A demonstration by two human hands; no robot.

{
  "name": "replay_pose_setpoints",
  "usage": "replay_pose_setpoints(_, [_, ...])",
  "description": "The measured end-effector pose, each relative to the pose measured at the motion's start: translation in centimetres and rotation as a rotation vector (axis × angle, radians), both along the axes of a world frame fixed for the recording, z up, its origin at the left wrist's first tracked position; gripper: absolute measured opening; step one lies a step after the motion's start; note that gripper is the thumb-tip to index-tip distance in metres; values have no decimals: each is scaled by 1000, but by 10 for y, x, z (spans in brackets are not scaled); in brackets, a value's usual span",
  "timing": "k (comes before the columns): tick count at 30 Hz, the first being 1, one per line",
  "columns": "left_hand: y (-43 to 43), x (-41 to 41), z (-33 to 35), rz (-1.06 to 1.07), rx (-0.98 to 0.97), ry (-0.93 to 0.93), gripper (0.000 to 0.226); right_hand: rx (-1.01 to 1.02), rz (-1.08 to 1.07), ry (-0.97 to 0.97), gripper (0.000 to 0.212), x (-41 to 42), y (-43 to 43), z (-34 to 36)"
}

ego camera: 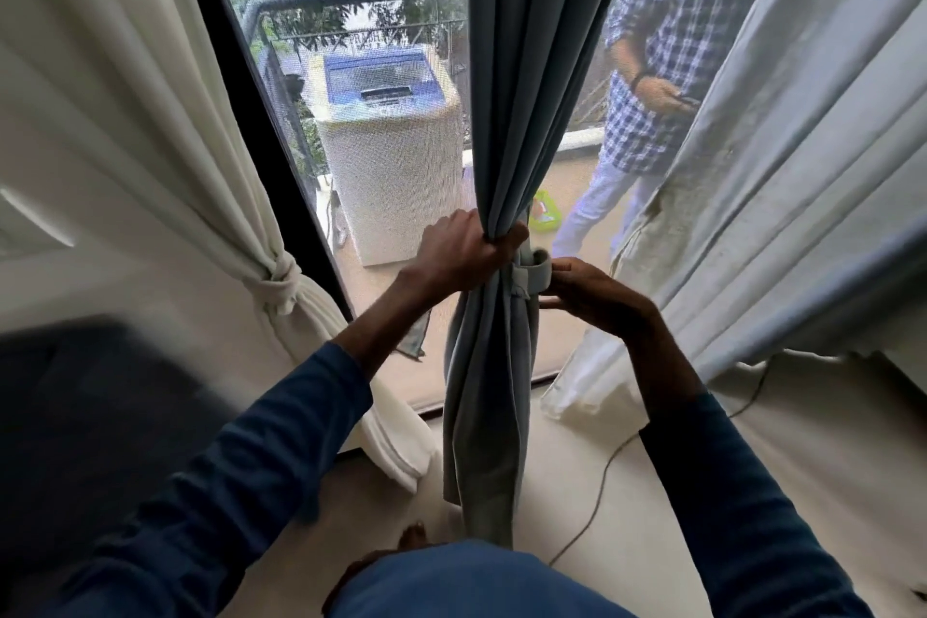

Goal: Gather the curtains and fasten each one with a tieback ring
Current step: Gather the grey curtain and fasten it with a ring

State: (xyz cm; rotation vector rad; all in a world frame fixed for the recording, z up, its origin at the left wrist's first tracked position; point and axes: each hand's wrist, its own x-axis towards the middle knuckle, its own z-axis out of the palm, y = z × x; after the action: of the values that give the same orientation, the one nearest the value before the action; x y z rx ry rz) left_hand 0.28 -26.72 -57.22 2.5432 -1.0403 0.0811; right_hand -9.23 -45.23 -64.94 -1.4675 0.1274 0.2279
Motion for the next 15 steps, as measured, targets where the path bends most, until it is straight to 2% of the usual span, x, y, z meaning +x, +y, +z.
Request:
replay_pose_setpoints(3, [-1, 4, 0, 16, -31, -57, 62, 186, 82, -17, 41, -10, 2, -3])
replay_pose_setpoints(5, [-2, 6, -2, 44, -55, -96, 60, 271, 91, -51, 36, -15, 7, -10])
replay_pose_setpoints(7, [-2, 6, -4, 78, -72, -131, 64, 281, 96, -94, 41, -20, 11, -16])
replay_pose_setpoints(9, [-2, 6, -4, 99, -82, -148, 65, 257, 121, -132, 44, -20, 16, -15])
replay_pose_setpoints(11, [-2, 8, -5, 101, -86, -141, 63, 151, 96, -158, 46, -13, 25, -9])
replay_pose_setpoints(13, [-3, 10, -4, 89, -92, -124, 62, -43, -67, -172, 44, -1, 41, -4])
replay_pose_setpoints(15, [-3, 12, -5, 72, -98, -126, 66, -141, -286, -175, 42, 8, 57, -6])
